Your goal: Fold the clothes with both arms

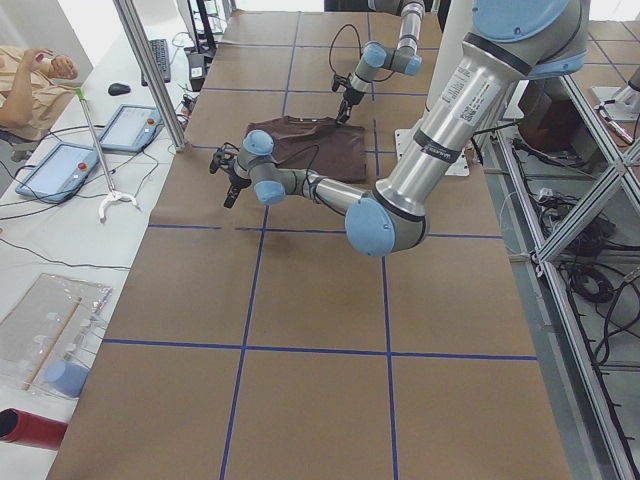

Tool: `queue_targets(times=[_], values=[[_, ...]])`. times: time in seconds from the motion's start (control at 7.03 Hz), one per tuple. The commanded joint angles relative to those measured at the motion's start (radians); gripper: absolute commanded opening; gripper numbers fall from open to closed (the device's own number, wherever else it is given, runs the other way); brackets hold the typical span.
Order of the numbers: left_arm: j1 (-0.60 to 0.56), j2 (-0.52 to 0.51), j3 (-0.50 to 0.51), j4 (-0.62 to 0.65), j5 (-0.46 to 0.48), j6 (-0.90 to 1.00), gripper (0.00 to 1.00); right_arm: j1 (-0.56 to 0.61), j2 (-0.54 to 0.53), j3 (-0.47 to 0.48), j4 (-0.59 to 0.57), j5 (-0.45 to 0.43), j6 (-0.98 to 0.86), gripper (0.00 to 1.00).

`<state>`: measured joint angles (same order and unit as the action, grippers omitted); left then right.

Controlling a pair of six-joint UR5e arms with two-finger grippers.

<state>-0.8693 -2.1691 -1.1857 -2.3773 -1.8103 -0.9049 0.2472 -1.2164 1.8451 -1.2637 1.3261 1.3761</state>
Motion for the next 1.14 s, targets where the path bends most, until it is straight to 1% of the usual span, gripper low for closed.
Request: queue_targets(times=[0.0, 0.14, 0.28, 0.71, 1.0], values=[[0.001, 0.002, 0.000, 0.001, 0.000, 0.000, 1.00, -0.002, 0.000, -0.004, -0.022, -0.005, -0.017, 0.33], [0.000, 0.002, 0.000, 0.001, 0.000, 0.000, 1.00, -0.003, 0.005, -0.021, -0.020, -0.007, -0.011, 0.24], [0.001, 0.002, 0.001, 0.001, 0.002, 0.001, 1.00, -0.002, 0.020, -0.024, -0.020, -0.007, -0.009, 0.00], [0.001, 0.000, 0.000, 0.001, 0.002, 0.000, 1.00, 0.012, 0.037, -0.012, -0.020, -0.007, -0.003, 0.00], [0.006, 0.000, 0.000, 0.001, 0.002, -0.002, 1.00, 0.015, -0.023, 0.016, -0.020, -0.010, 0.000, 0.00]])
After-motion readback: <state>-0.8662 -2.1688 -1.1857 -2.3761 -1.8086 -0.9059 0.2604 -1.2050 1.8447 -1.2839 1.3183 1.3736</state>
